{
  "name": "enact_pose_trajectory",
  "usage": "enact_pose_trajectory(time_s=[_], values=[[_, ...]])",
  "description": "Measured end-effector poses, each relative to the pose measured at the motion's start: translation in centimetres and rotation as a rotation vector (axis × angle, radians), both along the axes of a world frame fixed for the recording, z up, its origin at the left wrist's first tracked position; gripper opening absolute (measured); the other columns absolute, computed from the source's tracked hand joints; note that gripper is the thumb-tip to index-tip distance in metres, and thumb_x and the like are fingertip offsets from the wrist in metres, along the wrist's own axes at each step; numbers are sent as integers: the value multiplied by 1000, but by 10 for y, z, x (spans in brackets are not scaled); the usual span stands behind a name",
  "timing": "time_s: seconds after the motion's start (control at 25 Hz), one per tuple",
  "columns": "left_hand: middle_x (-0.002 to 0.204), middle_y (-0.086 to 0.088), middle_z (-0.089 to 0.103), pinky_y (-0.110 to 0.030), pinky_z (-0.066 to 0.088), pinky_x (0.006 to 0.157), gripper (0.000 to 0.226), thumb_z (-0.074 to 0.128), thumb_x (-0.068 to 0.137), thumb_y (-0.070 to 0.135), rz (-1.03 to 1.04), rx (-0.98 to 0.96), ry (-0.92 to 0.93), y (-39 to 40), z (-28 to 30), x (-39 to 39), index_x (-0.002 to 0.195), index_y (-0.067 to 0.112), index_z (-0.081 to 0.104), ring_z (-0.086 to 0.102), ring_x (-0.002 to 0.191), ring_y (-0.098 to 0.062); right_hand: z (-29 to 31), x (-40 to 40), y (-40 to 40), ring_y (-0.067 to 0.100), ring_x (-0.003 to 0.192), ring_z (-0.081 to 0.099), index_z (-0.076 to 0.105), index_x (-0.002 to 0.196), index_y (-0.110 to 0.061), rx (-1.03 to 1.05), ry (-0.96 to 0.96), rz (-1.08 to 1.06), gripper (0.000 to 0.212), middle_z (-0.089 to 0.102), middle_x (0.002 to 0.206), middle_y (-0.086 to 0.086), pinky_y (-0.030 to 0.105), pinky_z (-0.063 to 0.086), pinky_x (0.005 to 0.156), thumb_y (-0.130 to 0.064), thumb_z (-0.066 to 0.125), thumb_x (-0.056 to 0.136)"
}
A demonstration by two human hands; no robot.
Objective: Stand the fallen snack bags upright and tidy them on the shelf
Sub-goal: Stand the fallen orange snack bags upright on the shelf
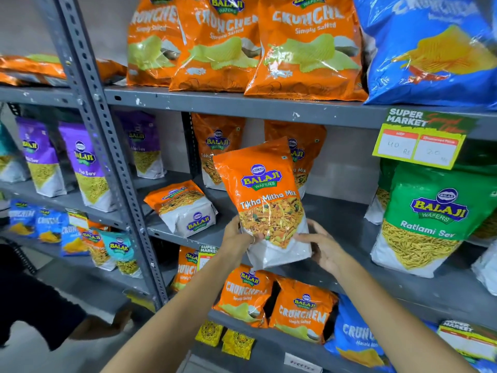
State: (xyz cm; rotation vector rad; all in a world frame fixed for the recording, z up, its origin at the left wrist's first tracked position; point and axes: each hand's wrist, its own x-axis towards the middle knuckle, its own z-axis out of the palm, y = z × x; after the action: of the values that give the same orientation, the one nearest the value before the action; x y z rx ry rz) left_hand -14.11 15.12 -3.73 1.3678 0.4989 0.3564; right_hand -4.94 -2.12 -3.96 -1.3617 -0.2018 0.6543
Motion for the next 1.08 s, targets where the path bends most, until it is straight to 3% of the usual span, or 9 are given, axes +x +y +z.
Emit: enact_pose_trajectory(time_s=[0.12,0.24,0.44,0.56,0.68,0.8,1.08], values=[[118,-15,61,-37,51,81,59,62,75,-19,-26,4,0,12,-4,5,127,2,47,57,112,-31,1,1,6,25,88,63,60,97,-13,-62,5,38,32,67,97,7,38,50,77,6,65,72],[122,-19,61,-40,52,84,58,63,74,-18,-63,36,40,22,-12,10,126,3,48,57,114,-33,-6,3,13,23,85,63,58,94,-9,-124,11,41,29,66,95,8,35,52,70,8,66,71],[110,-12,59,-36,49,83,55,57,75,-22,-76,113,82,36,-12,35,123,2,49,54,111,-28,-15,11,32,20,91,61,52,106,-11,-203,-100,-18,47,64,103,7,26,47,61,8,71,67],[119,-17,59,-42,48,89,55,47,76,-25,-54,128,77,46,-8,64,123,4,50,52,111,-26,-20,25,51,23,97,59,50,108,-12,-214,-139,-136,53,62,105,7,30,50,67,7,75,65],[124,-20,59,-40,45,88,59,33,75,-28,-49,110,37,54,-6,86,124,0,50,51,108,-24,-28,40,67,25,105,58,49,108,-14,-226,-208,-211,55,62,111,8,39,51,86,6,76,64],[124,-21,60,-40,45,89,62,26,73,-29,-107,102,36,60,-11,98,121,0,52,54,109,-26,-38,47,72,23,107,55,48,116,-13,-289,-262,-280,58,59,109,5,35,46,85,6,73,67],[121,-21,62,-36,46,83,57,32,75,-29,-116,73,60,64,-8,95,121,-2,53,55,110,-27,-50,46,73,26,112,54,44,126,-15,-360,-232,-342,65,58,116,7,42,47,94,6,70,70]])
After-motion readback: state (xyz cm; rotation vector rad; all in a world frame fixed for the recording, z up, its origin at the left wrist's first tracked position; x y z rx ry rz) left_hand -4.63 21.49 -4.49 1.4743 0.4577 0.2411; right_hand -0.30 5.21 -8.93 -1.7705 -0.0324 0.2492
